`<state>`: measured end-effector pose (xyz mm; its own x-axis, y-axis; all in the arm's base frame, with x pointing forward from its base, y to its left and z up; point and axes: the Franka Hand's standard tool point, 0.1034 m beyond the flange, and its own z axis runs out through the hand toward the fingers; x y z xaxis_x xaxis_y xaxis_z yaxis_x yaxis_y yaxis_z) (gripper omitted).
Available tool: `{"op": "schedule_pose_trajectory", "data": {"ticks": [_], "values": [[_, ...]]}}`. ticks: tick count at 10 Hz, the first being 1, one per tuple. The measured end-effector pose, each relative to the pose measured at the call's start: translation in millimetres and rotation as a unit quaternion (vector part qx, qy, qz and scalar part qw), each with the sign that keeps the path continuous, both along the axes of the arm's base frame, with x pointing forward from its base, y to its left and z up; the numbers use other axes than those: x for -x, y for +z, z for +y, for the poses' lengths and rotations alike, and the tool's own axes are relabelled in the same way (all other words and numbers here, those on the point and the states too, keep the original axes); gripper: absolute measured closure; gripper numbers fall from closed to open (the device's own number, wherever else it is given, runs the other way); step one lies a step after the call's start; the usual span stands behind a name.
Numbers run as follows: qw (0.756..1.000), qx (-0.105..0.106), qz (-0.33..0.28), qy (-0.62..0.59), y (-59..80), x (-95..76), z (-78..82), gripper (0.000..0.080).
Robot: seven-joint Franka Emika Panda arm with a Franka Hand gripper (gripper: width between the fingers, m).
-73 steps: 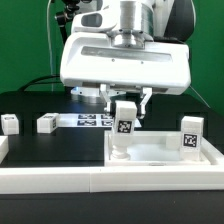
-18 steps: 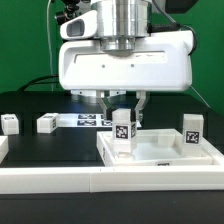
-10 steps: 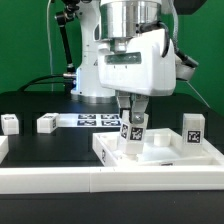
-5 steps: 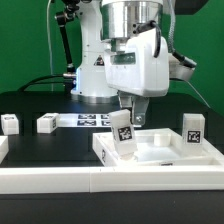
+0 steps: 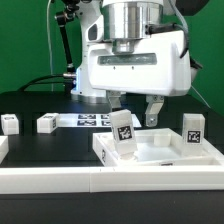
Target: Assemble square table
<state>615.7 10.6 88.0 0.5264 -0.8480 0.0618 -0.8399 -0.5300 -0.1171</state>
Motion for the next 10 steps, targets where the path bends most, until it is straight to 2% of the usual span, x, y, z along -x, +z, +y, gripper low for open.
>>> {"op": "schedule_pose_trajectory", "data": {"ticks": [4, 7, 10], "values": [[0.990, 0.019, -0.001, 0.141, 0.0, 0.0, -1.2, 0.0151], [0.963, 0.036, -0.002, 0.265, 0.0, -0.1, -6.4, 0.0151], [0.922, 0.053, -0.003, 0.384, -0.1, 0.0, -13.0, 0.0151]]}}
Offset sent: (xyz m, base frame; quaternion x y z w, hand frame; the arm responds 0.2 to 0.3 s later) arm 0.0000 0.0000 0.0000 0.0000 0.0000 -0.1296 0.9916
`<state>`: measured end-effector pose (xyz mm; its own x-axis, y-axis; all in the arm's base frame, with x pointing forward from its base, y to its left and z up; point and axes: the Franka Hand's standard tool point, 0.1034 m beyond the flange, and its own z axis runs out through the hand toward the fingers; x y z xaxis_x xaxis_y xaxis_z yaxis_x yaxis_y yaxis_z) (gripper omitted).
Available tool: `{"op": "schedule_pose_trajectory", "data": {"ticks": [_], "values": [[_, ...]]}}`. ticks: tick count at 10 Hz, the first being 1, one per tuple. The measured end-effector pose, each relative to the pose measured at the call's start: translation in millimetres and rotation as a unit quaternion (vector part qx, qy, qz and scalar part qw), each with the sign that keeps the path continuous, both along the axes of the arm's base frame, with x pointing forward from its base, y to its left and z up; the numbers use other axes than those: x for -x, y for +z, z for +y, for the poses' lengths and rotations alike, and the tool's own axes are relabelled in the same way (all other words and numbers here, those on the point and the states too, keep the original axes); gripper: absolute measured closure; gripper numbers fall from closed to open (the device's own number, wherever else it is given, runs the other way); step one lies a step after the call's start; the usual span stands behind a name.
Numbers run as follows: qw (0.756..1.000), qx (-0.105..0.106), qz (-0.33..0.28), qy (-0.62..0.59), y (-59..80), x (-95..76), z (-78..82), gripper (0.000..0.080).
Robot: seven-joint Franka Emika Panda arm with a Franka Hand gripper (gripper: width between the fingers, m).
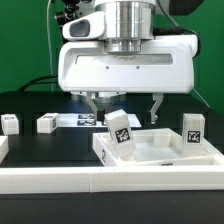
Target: Assemble square table
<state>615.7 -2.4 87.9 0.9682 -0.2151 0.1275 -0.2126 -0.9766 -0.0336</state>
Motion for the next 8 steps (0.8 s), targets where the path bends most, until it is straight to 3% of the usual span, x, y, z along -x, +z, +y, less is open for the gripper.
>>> {"op": "schedule_pose_trajectory", "data": {"ticks": [6, 8], "values": [[0.985, 0.027, 0.001, 0.170, 0.3, -0.3, -1.6, 0.0151], [0.985, 0.026, 0.000, 0.168, 0.5, -0.5, -1.1, 0.0151]]}}
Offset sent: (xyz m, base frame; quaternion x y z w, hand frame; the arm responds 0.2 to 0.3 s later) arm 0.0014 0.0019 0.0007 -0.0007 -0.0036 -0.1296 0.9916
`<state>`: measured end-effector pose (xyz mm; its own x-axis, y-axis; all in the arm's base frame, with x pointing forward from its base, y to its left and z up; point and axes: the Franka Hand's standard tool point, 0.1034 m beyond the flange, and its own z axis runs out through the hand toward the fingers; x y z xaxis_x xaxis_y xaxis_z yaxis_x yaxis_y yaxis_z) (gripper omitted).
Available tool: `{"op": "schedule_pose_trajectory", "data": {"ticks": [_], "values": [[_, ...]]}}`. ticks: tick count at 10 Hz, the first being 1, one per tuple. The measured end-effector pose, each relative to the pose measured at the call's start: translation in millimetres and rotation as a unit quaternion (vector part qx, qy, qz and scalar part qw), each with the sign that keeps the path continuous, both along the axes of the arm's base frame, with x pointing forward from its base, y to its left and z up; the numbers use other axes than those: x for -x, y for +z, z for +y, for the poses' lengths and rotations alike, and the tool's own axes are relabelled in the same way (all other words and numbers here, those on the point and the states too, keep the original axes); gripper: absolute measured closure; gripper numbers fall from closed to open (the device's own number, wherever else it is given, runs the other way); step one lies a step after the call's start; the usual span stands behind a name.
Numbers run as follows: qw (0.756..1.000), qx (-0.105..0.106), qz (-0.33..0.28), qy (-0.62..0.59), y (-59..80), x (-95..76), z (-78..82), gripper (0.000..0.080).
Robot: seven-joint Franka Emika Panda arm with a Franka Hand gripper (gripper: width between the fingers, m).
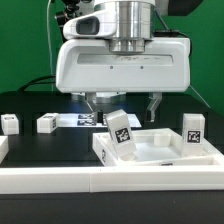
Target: Assemble square table
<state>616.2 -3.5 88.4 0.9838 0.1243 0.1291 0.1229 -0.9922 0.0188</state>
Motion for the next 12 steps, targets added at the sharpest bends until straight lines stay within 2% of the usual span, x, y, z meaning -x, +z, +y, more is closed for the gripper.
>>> {"op": "schedule_pose_trajectory", "data": {"ticks": [1, 2, 3, 4, 5, 10, 12], "values": [[1.000, 0.000, 0.000, 0.000, -0.1, 0.1, -0.1, 0.0151], [1.000, 0.000, 0.000, 0.000, -0.1, 0.1, -0.2, 0.0263], [1.000, 0.000, 0.000, 0.000, -0.1, 0.1, -0.2, 0.0431], [1.000, 0.000, -0.001, 0.000, 0.4, -0.2, 0.1, 0.0431], [1.000, 0.000, -0.001, 0.000, 0.3, -0.2, -0.1, 0.0506], [1.000, -0.004, -0.004, -0.026, 0.2, -0.5, -2.4, 0.0506], [0.995, -0.013, -0.009, -0.101, -0.1, -1.0, -2.6, 0.0506]]}}
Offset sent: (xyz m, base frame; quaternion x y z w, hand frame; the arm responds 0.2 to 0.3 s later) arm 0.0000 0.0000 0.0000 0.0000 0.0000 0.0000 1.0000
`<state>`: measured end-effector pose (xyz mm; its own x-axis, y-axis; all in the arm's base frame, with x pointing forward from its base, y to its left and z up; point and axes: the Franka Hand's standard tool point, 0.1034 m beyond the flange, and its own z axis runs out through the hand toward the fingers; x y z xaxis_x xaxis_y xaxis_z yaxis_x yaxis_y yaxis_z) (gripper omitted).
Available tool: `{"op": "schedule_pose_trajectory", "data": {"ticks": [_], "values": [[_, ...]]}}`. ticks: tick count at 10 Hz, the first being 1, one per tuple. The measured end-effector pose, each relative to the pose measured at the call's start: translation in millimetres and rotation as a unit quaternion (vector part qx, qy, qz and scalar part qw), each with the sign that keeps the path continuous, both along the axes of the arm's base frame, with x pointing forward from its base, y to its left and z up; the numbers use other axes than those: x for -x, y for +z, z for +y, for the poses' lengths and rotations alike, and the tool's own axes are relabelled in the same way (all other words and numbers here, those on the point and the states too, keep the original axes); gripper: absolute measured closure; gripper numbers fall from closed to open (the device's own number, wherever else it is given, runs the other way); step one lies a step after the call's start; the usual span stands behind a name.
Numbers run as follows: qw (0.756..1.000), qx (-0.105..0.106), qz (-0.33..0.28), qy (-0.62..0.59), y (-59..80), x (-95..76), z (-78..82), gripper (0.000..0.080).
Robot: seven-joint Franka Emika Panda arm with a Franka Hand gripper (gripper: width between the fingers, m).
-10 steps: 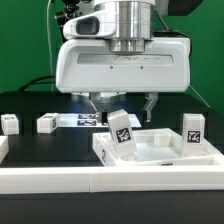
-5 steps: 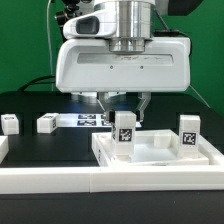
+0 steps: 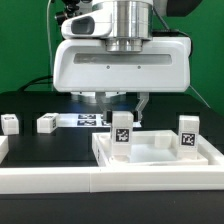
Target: Assemble square table
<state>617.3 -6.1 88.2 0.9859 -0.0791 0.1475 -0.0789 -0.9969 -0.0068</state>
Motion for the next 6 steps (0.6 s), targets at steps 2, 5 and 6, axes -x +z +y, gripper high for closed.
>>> {"op": "schedule_pose_trajectory", "data": {"ticks": [2, 5, 6], "values": [[0.995, -0.014, -0.004, -0.101, -0.4, -0.6, 2.1, 0.0506], [0.974, -0.033, -0.010, -0.223, -0.6, -2.7, 7.3, 0.0506], [0.962, -0.041, -0.009, -0.270, -0.5, -2.8, 10.8, 0.0506]]}}
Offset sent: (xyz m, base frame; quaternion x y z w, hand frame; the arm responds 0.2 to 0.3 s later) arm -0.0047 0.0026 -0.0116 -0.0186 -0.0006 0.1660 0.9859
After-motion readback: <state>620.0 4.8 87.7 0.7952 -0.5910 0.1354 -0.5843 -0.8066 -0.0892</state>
